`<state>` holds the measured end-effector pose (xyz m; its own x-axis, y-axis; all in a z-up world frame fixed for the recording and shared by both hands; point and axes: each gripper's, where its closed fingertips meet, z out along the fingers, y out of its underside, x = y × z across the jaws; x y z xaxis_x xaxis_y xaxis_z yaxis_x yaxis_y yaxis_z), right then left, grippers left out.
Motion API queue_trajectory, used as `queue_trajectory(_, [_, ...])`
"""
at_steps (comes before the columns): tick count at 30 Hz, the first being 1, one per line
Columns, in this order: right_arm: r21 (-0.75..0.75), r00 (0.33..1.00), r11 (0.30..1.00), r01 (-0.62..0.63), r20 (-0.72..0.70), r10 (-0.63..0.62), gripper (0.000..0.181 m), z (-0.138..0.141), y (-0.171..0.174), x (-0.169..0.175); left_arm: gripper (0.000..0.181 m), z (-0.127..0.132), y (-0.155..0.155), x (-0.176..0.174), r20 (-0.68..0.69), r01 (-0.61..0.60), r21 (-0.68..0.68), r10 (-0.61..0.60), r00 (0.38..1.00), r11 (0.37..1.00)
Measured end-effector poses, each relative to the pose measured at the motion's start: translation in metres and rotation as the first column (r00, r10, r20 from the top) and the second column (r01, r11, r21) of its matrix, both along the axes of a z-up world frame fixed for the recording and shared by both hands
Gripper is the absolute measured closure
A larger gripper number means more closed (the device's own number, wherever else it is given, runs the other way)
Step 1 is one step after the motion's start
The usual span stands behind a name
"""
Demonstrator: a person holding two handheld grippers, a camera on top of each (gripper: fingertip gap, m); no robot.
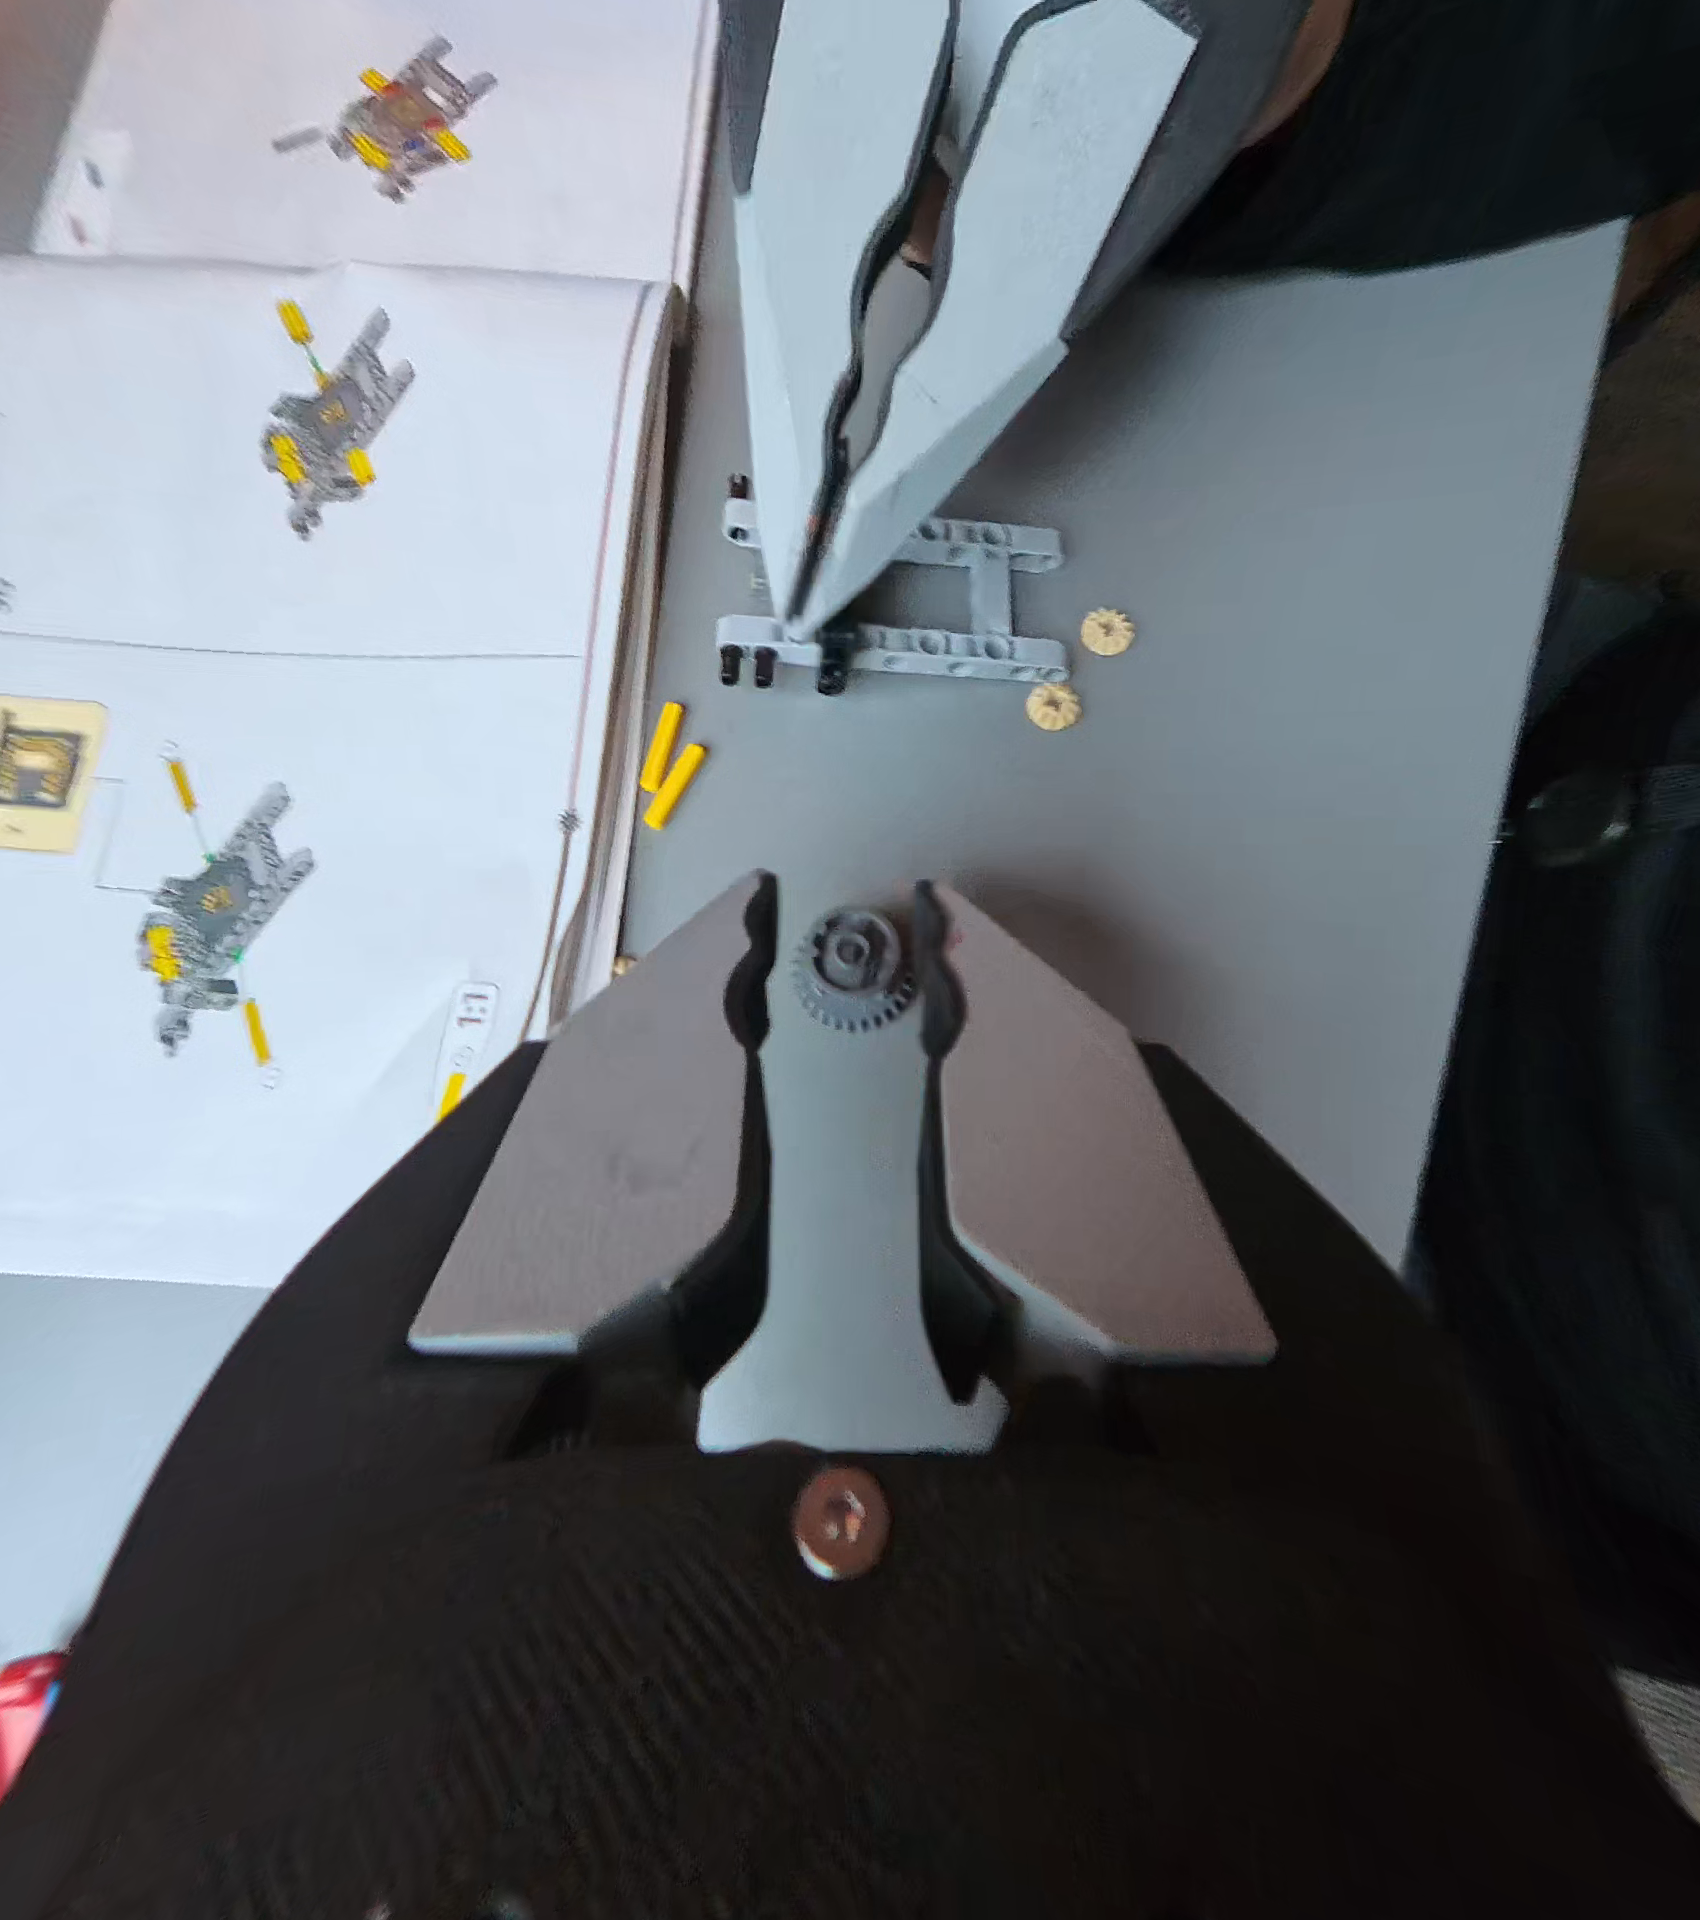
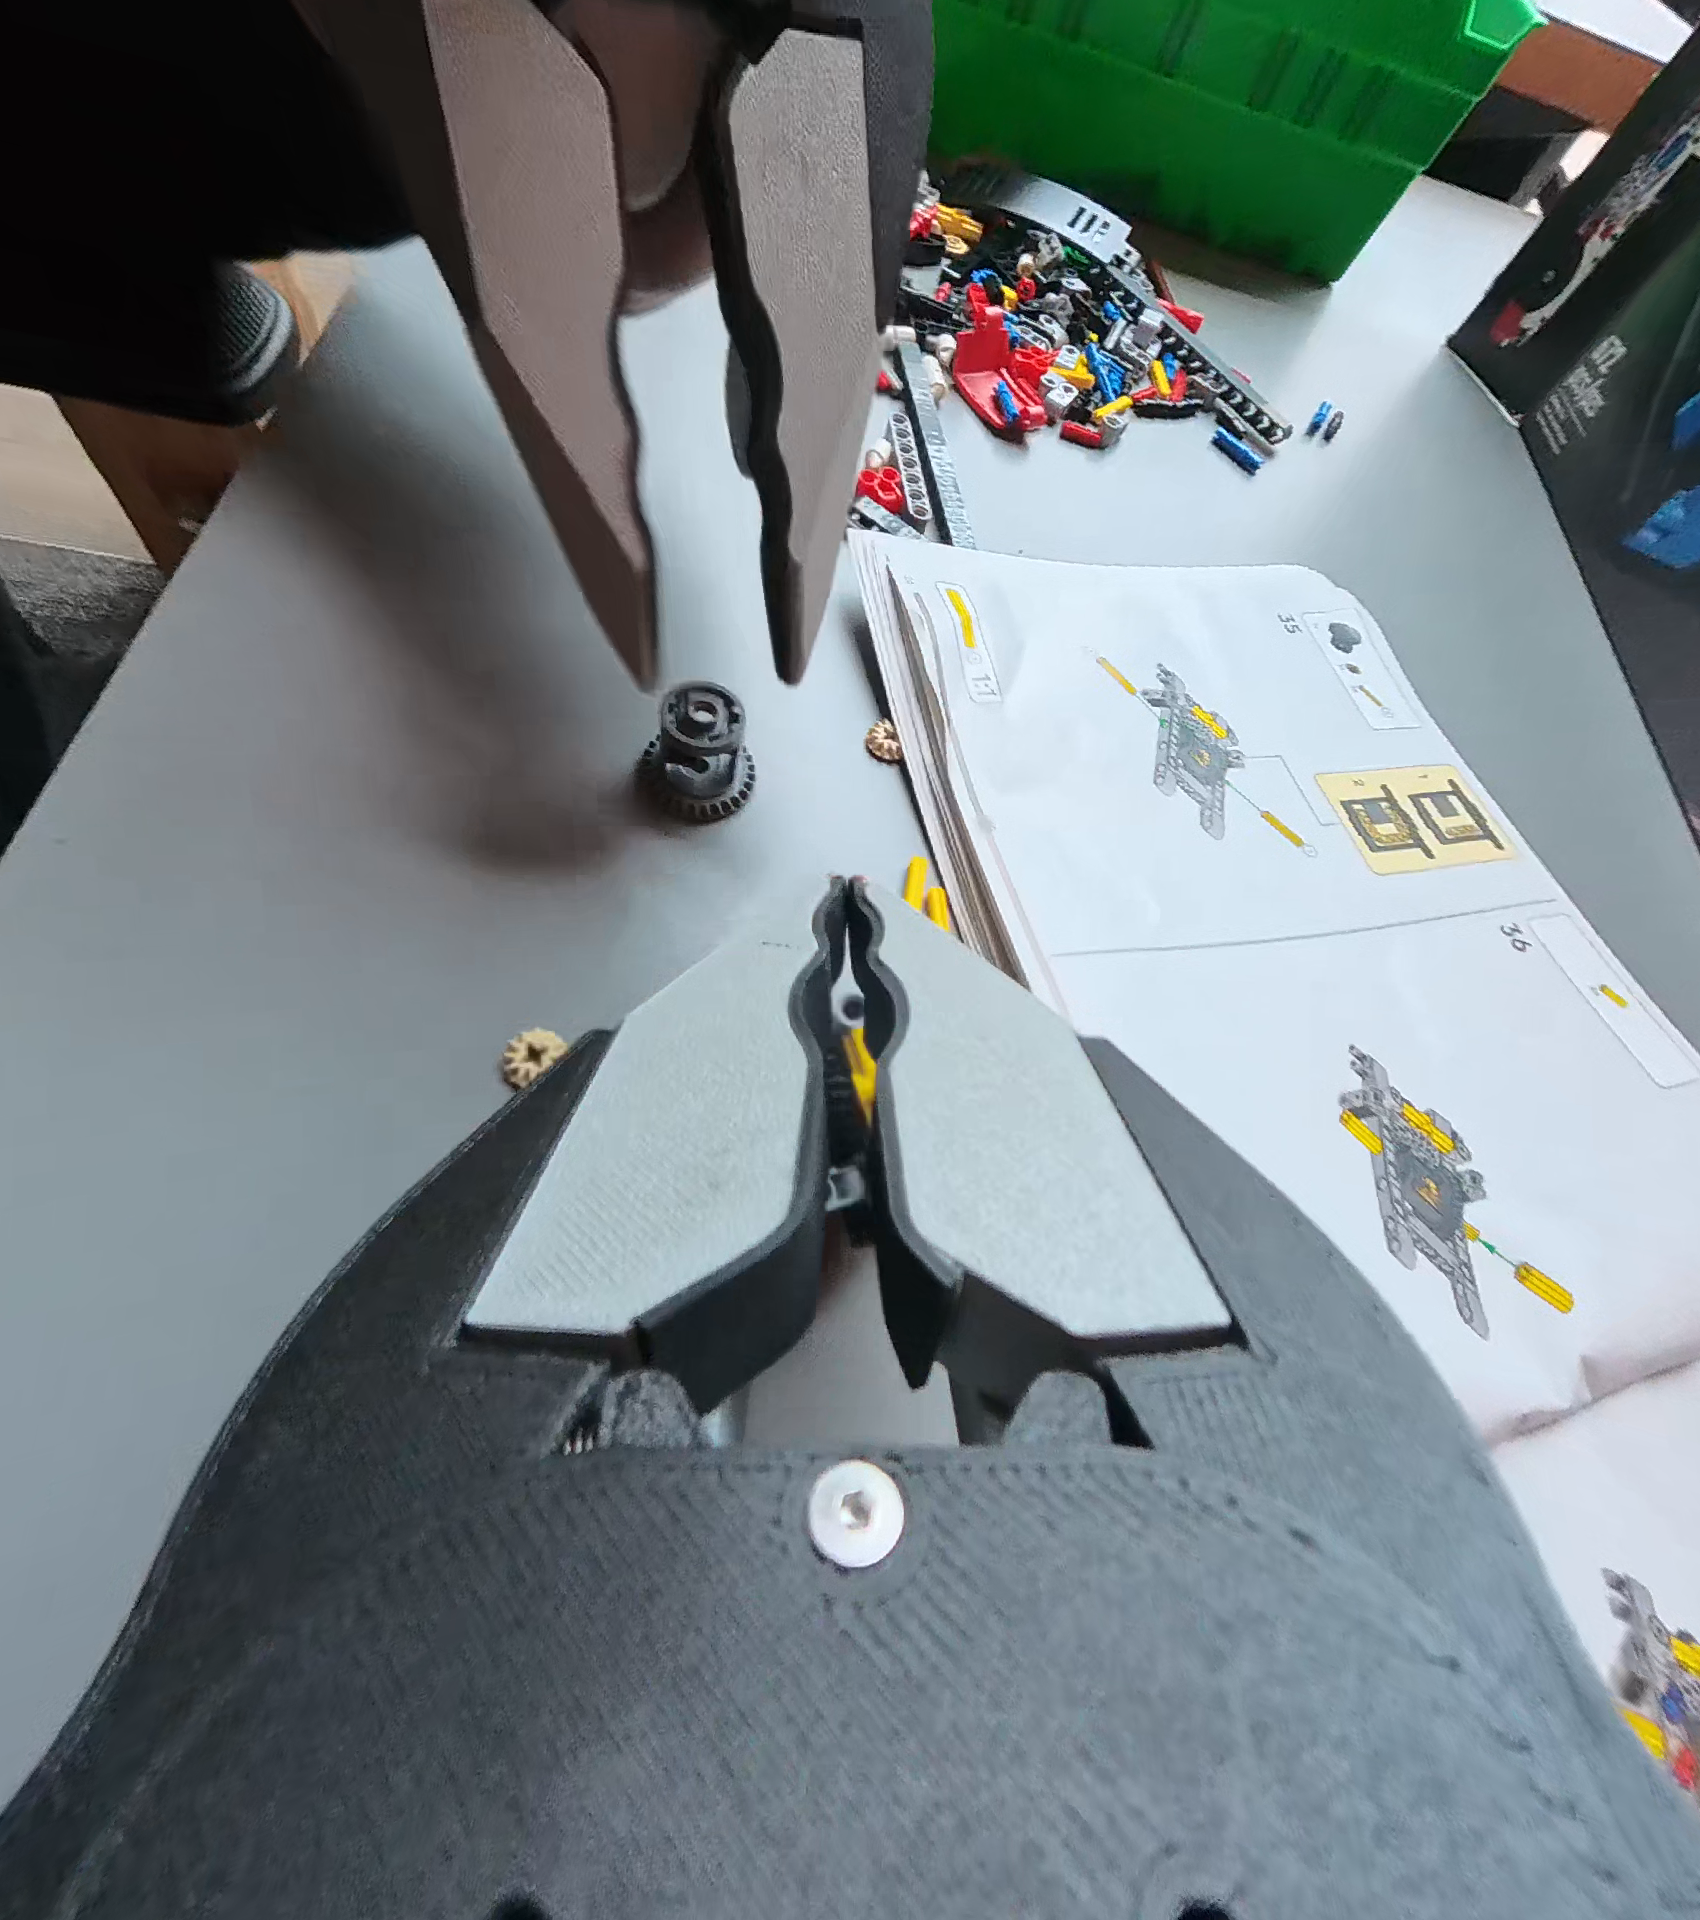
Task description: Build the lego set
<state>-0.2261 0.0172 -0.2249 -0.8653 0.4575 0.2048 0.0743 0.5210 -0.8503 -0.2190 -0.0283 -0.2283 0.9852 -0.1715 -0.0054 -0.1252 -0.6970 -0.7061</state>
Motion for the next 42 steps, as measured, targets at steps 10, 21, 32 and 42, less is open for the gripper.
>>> queue_trajectory(10, [-0.020,0.999,0.999,0.034,-0.015,-0.034,0.181,0.007,0.016,0.000,0.153,-0.021,-0.006,0.002,0.096,0.032,-0.133,-0.019,0.995,0.991])
queue_trajectory(21, [-0.078,0.997,0.995,0.069,-0.038,-0.072,0.181,0.023,0.039,0.000,0.164,-0.008,0.005,-0.010,0.109,-0.060,-0.011,0.061,0.992,0.998])
queue_trajectory(32, [-0.137,0.998,0.989,0.051,-0.036,-0.057,0.178,0.031,0.039,0.001,0.163,0.001,-0.005,0.006,0.188,-0.102,0.199,0.064,0.980,0.975])
queue_trajectory(42, [-0.169,1.000,0.986,-0.006,-0.022,0.003,0.165,0.031,0.027,0.008,0.163,0.057,0.044,0.004,0.127,-0.011,0.425,-0.047,0.991,0.905])
